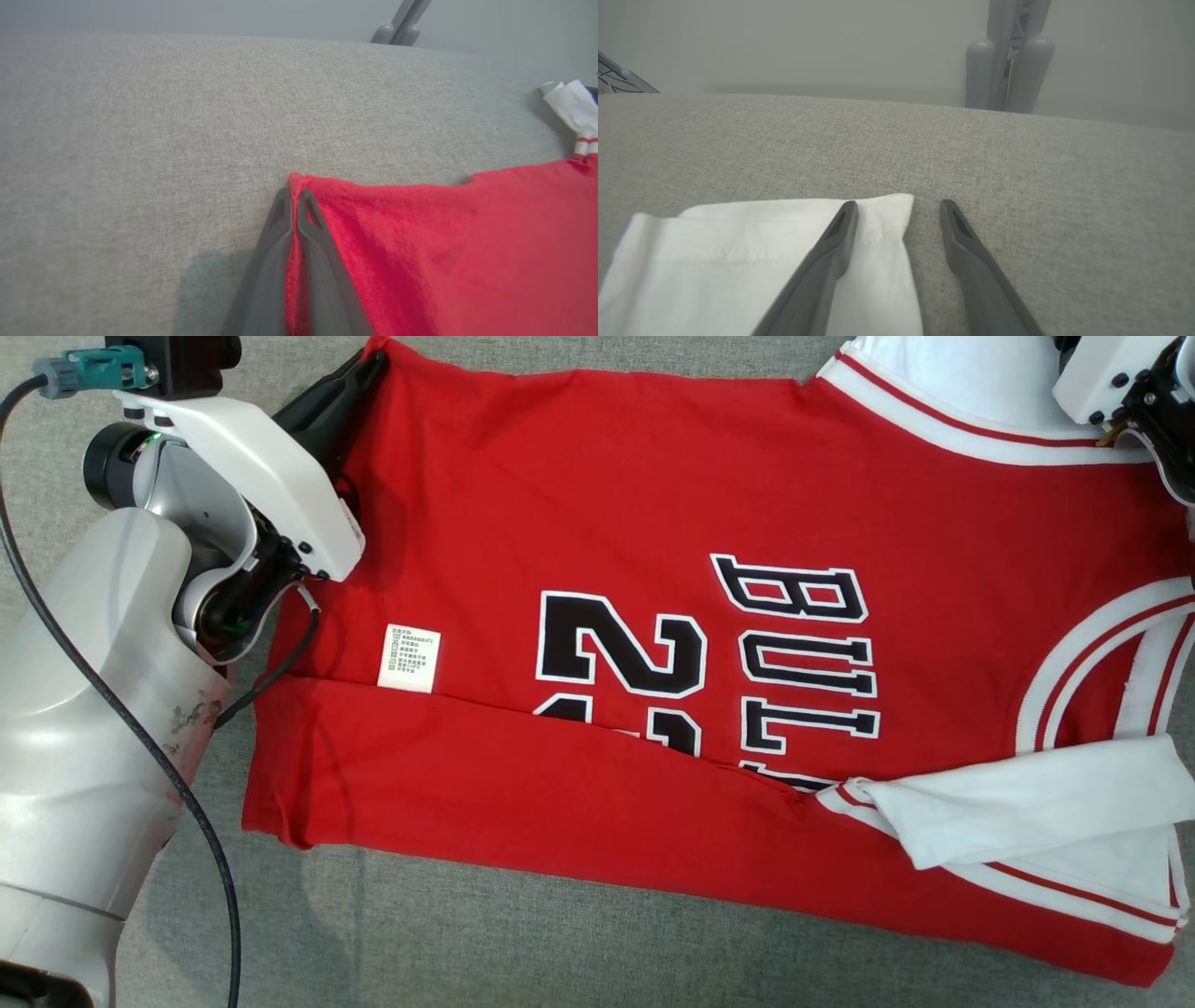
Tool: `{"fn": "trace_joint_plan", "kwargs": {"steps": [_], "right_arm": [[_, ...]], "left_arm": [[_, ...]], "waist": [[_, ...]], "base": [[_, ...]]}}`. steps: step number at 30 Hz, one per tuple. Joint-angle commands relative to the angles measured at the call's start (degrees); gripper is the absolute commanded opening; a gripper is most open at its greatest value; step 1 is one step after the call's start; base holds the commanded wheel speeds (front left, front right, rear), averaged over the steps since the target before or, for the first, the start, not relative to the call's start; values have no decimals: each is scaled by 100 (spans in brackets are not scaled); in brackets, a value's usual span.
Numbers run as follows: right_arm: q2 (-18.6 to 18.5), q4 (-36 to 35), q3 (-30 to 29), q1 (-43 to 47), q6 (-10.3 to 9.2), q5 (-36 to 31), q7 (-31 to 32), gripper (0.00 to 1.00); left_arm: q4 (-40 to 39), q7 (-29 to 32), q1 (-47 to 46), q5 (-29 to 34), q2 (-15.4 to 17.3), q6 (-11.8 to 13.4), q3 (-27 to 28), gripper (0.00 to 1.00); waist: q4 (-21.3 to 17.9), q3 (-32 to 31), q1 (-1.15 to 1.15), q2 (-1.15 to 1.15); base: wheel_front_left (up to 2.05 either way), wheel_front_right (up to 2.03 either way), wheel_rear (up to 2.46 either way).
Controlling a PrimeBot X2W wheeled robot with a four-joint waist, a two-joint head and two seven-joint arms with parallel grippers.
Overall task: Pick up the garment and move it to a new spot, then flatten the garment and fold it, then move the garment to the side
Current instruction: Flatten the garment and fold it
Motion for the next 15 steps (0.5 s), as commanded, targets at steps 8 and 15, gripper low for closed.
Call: {"fn": "trace_joint_plan", "kwargs": {"steps": [8, 15], "right_arm": [[-332, -311, 415, 19, 2, 592, -60, 0], [-714, -1025, 471, 206, 2, 1109, -163, 0]], "left_arm": [[-17, -186, -17, -382, 208, 6, -122, 0], [-400, -292, 232, -768, 536, 5, -80, 0]], "waist": [[-91, -113, 0, 0], [-216, -328, 0, 0]], "base": [[0, 0, 0], [0, 0, 0]]}}
